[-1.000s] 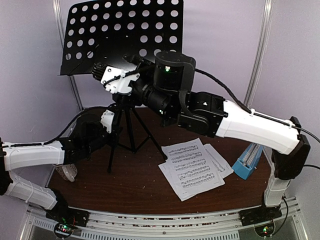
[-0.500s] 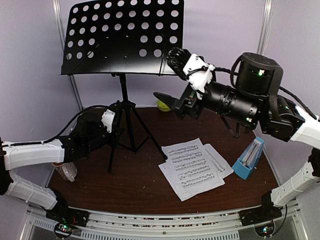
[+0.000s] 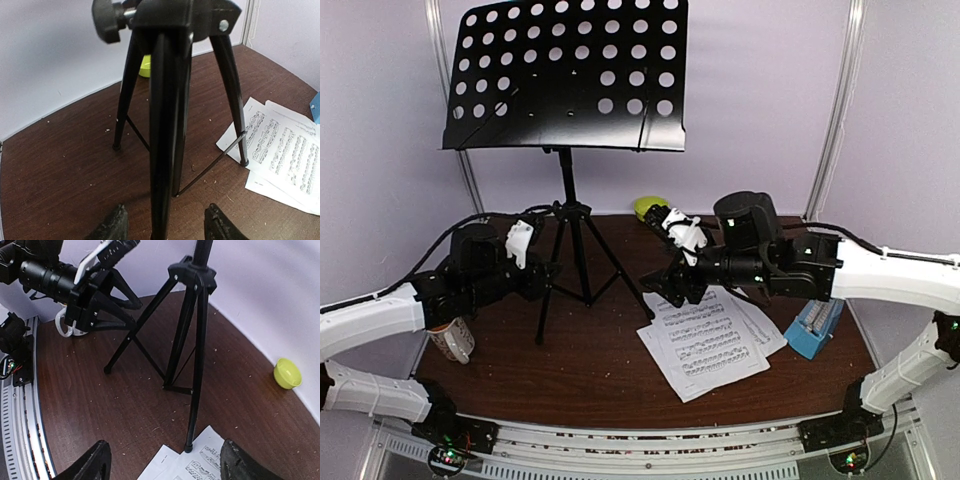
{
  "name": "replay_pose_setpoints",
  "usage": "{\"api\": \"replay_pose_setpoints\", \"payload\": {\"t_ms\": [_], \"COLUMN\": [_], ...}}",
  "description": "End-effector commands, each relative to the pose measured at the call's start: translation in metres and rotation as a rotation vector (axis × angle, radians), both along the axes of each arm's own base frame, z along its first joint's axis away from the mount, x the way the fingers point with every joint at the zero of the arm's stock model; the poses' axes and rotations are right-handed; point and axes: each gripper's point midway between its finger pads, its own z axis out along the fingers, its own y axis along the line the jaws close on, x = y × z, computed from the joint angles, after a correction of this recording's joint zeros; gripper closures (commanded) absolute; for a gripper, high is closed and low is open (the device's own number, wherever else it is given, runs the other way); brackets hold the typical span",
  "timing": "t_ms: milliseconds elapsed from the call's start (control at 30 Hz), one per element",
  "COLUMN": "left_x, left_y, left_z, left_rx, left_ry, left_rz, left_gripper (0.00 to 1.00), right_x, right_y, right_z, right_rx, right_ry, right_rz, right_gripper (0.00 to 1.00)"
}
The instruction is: Set up the instrument practice props
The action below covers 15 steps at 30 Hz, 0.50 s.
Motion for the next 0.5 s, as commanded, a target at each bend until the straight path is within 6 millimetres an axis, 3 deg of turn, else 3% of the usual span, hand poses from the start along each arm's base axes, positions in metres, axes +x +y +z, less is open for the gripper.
{"api": "replay_pose_setpoints", "payload": {"t_ms": [0,267,467], "left_x": [-0.016,-0.017,-0.01], "left_y": [0.006,0.0,-0.003], "left_z": [-0.031,-0.069,-0.075], "left_rx": [-0.003,0.019,0.012], "left_ry": [0.127,0.243,0.255], "left_rz": [-0.053,-0.089,-0.09], "left_gripper": [0.46,0.44,0.44], "right_x": [0.007,0.045,0.075], "right_y": [0.013,0.027,0.038], "right_z": [-0.016,-0.074,-0.088], "right_rx": [0.057,-0.057,-0.054], "right_ry": [0.124,0.183,0.208], "right_rz": [0.072,0.101,0.117], "right_gripper": [0.25,0.28,0.28]}}
